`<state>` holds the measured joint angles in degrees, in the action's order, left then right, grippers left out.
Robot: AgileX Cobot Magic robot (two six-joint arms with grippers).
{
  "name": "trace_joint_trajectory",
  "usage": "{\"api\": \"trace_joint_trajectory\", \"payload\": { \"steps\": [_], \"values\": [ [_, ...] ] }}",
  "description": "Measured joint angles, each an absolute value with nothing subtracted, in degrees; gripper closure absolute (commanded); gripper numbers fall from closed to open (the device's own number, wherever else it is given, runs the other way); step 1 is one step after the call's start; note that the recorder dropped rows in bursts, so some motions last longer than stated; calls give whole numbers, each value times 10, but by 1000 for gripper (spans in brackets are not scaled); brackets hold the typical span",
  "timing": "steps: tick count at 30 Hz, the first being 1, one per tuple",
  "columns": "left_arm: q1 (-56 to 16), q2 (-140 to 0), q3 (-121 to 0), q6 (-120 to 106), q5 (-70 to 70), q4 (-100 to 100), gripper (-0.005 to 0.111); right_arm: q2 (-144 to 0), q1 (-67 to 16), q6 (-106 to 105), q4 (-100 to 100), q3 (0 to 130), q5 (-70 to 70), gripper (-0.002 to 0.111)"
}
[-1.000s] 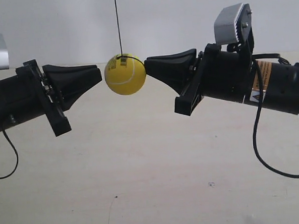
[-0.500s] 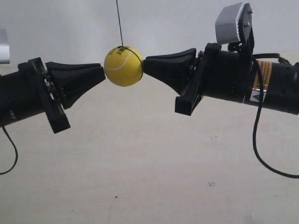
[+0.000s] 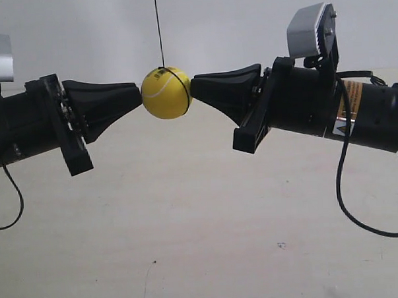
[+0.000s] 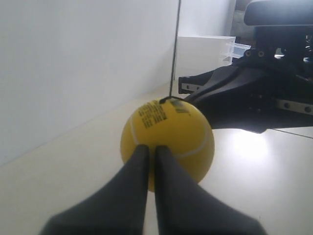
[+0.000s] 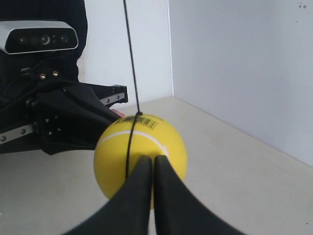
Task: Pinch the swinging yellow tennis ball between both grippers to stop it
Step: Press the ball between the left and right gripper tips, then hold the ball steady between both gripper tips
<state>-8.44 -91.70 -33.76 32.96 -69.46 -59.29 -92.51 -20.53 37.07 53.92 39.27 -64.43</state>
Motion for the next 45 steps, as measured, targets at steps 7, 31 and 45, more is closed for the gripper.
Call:
{"api": "trace_joint_trajectory", "payload": {
  "steps": [7,31,45],
  "values": [
    [-84,-917,-338,330,-695,-593,102,-925,-205,372,539,393,-644,108],
    [-84,-930,-338,332,-695,-625,102,-925,-205,376,554,393,-613,108],
    [-84,-957,-338,322,-695,-624,102,-925,-205,376,556,393,-613,108]
  ]
}}
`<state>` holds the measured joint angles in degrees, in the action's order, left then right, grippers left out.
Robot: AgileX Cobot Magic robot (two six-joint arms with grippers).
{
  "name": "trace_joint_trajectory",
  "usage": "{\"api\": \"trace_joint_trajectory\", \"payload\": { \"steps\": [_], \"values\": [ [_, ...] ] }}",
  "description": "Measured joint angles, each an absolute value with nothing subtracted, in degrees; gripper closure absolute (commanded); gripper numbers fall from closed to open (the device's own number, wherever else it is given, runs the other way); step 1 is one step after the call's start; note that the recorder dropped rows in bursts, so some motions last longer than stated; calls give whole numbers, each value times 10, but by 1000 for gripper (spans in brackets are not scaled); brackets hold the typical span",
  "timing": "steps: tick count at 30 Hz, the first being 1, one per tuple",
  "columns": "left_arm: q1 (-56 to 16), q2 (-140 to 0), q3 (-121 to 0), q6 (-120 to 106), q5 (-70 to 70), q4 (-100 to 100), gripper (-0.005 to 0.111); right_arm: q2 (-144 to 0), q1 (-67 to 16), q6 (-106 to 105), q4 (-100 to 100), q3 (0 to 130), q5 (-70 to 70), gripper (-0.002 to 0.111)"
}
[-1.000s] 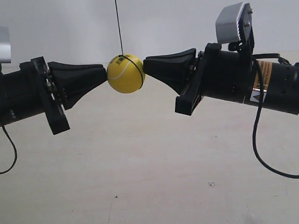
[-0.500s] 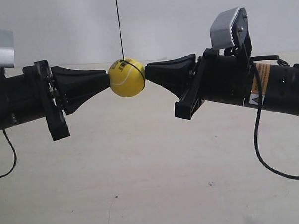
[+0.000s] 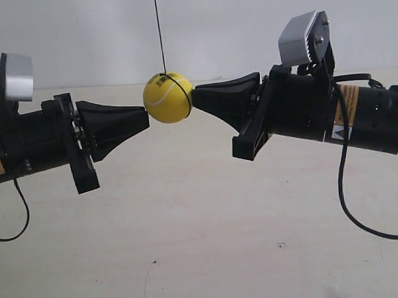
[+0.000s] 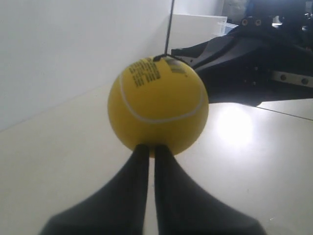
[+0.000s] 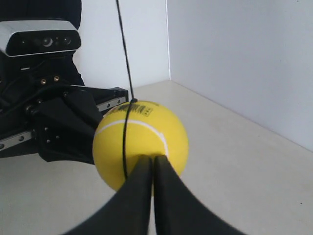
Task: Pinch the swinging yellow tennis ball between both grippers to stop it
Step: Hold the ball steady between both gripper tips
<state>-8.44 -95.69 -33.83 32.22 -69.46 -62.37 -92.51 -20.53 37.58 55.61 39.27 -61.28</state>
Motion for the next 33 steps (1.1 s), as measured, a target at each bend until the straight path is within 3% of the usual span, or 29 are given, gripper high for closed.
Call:
{"api": "trace_joint_trajectory", "payload": {
  "steps": [33],
  "values": [
    [-84,-944,-338,309,-695,-607,102,-925,-205,377,562,393,-618,108]
  ]
}}
